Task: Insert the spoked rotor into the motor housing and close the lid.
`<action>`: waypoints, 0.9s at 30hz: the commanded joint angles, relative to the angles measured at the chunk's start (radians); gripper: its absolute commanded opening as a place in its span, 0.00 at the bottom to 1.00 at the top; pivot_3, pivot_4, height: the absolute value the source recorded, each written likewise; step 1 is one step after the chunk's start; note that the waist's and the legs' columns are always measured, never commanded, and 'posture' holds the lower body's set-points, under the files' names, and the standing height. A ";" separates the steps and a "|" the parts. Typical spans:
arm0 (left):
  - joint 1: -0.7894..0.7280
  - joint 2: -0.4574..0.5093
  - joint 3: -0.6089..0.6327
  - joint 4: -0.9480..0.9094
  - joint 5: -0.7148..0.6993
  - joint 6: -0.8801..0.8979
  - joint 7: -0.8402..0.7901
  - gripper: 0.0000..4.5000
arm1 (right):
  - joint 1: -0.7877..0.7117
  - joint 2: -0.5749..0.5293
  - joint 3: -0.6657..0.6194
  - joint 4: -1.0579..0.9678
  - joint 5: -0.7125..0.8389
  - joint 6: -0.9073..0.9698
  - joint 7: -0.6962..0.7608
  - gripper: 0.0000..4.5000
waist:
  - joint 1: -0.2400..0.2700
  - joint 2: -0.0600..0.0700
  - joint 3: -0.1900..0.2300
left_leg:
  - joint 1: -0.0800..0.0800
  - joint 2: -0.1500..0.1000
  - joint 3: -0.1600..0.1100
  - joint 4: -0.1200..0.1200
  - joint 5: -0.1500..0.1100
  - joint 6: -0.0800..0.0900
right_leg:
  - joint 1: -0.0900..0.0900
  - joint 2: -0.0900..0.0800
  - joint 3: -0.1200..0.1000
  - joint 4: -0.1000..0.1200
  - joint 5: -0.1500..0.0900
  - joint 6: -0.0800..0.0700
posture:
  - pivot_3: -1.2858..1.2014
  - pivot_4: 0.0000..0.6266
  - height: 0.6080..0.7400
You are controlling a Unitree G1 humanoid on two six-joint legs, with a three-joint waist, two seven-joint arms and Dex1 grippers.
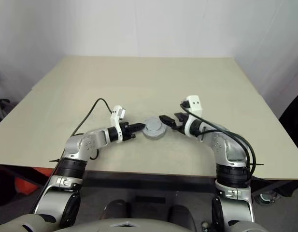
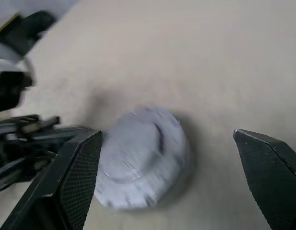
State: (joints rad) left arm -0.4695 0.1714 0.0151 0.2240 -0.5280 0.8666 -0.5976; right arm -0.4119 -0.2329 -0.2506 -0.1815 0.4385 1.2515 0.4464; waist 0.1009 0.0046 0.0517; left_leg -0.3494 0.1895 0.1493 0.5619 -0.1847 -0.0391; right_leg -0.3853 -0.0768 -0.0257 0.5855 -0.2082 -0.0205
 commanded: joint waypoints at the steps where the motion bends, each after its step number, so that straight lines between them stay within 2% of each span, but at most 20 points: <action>1: -0.002 0.001 -0.018 0.030 0.034 -0.001 0.020 0.00 | -0.023 0.044 -0.081 0.026 0.027 0.124 -0.083 1.00 | 0.000 0.001 0.000 | 0.000 0.000 0.000 0.000 0.001 -0.001 | 0.000 0.000 0.000 0.000 0.000 0.000 | 0.52 0.00 1.00; 9: -0.003 0.012 -0.012 0.039 0.041 -0.022 0.021 0.00 | -0.099 0.200 -0.297 0.119 0.055 0.300 -0.173 1.00 | -0.001 0.004 0.000 | 0.001 0.000 0.000 -0.004 0.003 -0.006 | -0.002 0.000 0.000 0.000 0.000 0.001 | 0.52 0.00 1.00; 13: -0.010 0.020 -0.009 0.049 0.045 -0.034 0.021 0.00 | -0.117 0.274 -0.339 0.143 0.072 0.340 -0.173 1.00 | -0.002 0.004 -0.001 | 0.002 0.000 0.000 -0.009 0.005 -0.009 | -0.003 0.000 0.000 -0.001 -0.001 0.001 | 0.52 0.00 1.00; 20: -0.021 0.029 -0.001 0.064 0.055 -0.049 0.017 0.00 | -0.152 0.323 -0.332 0.239 0.071 0.293 -0.172 1.00 | -0.006 0.004 -0.002 | 0.002 0.001 0.000 -0.018 0.011 -0.019 | -0.006 0.002 0.000 -0.001 0.000 0.001 | 0.52 0.00 1.00; 25: -0.014 0.027 0.002 0.052 0.062 -0.052 0.021 0.00 | -0.173 0.335 -0.314 0.268 0.084 0.283 -0.171 1.00 | -0.008 0.004 -0.002 | 0.003 0.001 0.000 -0.020 0.011 -0.018 | -0.006 0.003 0.000 0.000 0.000 0.000 | 0.52 0.00 1.00; 26: -0.013 0.027 0.003 0.052 0.063 -0.054 0.023 0.00 | -0.172 0.336 -0.307 0.271 0.087 0.286 -0.168 0.91 | -0.007 0.004 -0.002 | 0.003 0.001 0.000 -0.020 0.011 -0.018 | -0.007 0.003 -0.001 0.000 0.000 0.000 | 0.52 0.00 1.00; 27: -0.013 0.027 0.005 0.052 0.064 -0.056 0.024 0.00 | -0.171 0.335 -0.301 0.271 0.091 0.291 -0.165 0.87 | -0.007 0.004 -0.002 | 0.003 0.001 0.000 -0.020 0.011 -0.018 | -0.007 0.003 -0.001 0.000 0.000 0.000 | 0.52 0.00 1.00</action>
State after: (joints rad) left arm -0.4900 0.1960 0.0313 0.2696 -0.4821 0.8038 -0.5838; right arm -0.5756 0.0845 -0.5866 0.0806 0.5025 1.5274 0.2788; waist 0.0936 0.0085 0.0497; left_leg -0.3469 0.1906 0.1497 0.5418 -0.1743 -0.0567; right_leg -0.3927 -0.0741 -0.0263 0.5855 -0.2083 -0.0203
